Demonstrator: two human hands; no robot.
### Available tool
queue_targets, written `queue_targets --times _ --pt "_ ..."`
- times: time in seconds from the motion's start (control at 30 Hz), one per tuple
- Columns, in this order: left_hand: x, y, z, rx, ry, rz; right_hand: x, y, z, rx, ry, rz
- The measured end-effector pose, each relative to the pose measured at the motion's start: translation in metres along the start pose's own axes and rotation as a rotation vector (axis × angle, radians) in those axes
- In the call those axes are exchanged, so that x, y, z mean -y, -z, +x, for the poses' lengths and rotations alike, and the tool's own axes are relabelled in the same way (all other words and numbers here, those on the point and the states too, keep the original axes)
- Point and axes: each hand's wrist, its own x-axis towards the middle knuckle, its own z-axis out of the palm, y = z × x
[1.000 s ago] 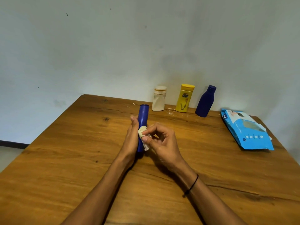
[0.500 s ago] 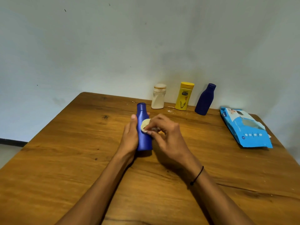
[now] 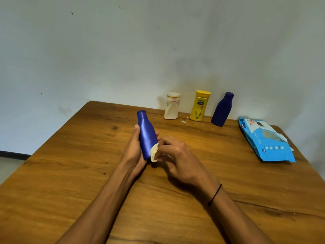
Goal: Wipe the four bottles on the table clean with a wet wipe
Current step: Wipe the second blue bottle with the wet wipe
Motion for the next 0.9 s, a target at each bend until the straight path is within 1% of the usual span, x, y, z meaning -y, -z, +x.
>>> queue_targets --times 0.1,0.17,0.23,0.33,0.4,0.43,0.5,0.57,0.63,0.73,0.83,0.9 --pt "-0.002 -0.002 -0.004 0.080 0.059 -0.039 -0.001 -0.005 0.002 -0.117 -0.068 0.175" --pt "0.001 -0.006 -0.009 0.122 0.103 -0.038 -0.001 -0.005 0.006 -0.242 -0.111 0.207" --pt "0.006 -0.008 -0.012 0.152 0.116 -0.012 0.000 -0.005 0.009 -0.327 -0.119 0.142" --pt "0.012 -0.011 -0.019 0.226 0.128 0.096 0.003 -0.007 0.010 -0.399 -0.166 -0.010" --pt "0.015 -0.015 -0.022 0.247 0.148 0.085 0.004 -0.005 0.009 -0.425 -0.127 -0.043" --pt "0.016 -0.015 -0.023 0.248 0.159 0.058 0.005 -0.002 0.009 -0.383 -0.081 -0.039" --pt "0.015 -0.014 -0.022 0.252 0.166 0.022 0.010 0.007 0.010 -0.189 -0.020 -0.058" --pt "0.010 -0.012 -0.021 0.255 0.167 0.016 0.016 0.014 0.012 0.008 -0.017 -0.089" --pt "0.007 -0.011 -0.019 0.227 0.165 0.034 0.017 0.018 0.016 0.130 -0.028 -0.072" --pt "0.007 -0.011 -0.015 0.171 0.118 0.040 0.013 0.022 0.020 0.218 -0.043 -0.016" --pt "0.003 -0.010 -0.012 0.154 0.062 0.020 0.008 0.030 0.020 0.239 -0.063 0.035" --pt "0.003 -0.008 -0.010 0.159 0.056 0.007 0.005 0.036 0.018 0.237 -0.090 0.049"
